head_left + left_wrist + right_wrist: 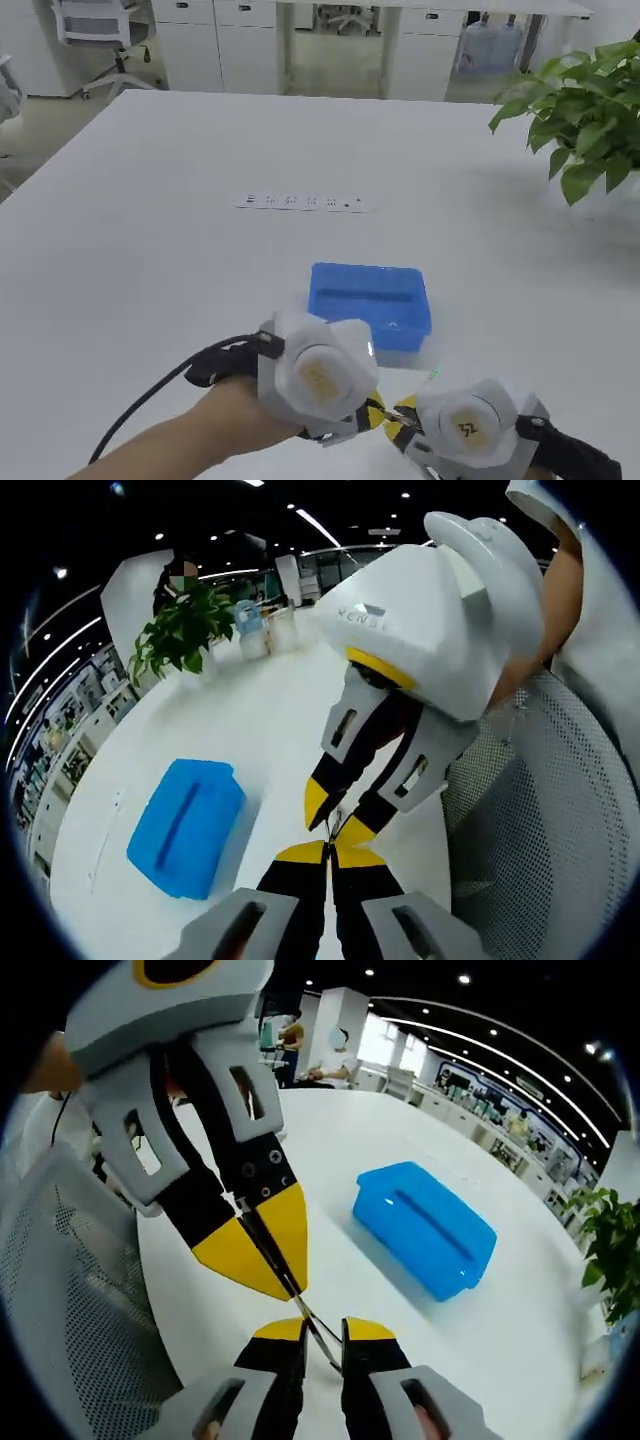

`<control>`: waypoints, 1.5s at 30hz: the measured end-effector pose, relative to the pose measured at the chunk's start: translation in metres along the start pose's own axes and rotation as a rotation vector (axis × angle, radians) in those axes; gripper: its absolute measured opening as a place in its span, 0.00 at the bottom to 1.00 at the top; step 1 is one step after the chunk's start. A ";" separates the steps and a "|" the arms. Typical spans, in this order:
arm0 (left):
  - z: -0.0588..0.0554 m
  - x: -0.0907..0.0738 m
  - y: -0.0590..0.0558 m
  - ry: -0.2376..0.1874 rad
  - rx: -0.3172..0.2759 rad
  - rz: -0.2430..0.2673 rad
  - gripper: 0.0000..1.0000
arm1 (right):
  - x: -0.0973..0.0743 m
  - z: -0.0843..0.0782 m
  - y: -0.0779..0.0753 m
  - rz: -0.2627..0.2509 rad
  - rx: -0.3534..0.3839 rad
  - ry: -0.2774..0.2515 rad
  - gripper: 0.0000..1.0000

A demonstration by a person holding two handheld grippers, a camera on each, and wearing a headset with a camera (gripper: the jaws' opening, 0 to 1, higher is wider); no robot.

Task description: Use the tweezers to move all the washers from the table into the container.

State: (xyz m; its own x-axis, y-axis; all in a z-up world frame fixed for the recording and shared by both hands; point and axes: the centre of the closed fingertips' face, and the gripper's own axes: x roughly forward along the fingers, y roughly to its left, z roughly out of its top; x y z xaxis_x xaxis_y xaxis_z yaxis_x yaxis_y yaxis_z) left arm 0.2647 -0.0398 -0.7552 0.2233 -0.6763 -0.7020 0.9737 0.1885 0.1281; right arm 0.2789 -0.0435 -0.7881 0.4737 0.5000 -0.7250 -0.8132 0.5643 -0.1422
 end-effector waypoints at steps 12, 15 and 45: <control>-0.061 0.015 0.006 0.110 0.015 -0.025 0.00 | -0.069 0.009 -0.026 -0.170 0.309 -0.117 0.22; -0.070 0.021 0.011 0.148 0.034 -0.021 0.00 | -0.086 0.011 -0.023 -0.176 0.406 -0.153 0.30; -0.048 -0.124 0.077 -0.235 -0.665 0.558 0.97 | -0.105 0.049 -0.055 -0.195 0.441 -0.326 0.73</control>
State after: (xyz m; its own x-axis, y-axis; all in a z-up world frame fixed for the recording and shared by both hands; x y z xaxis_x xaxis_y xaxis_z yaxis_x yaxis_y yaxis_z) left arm 0.3099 0.0931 -0.6921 0.7303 -0.4778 -0.4882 0.5099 0.8569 -0.0759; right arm 0.2905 -0.0950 -0.6714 0.7369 0.4963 -0.4590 -0.5161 0.8516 0.0922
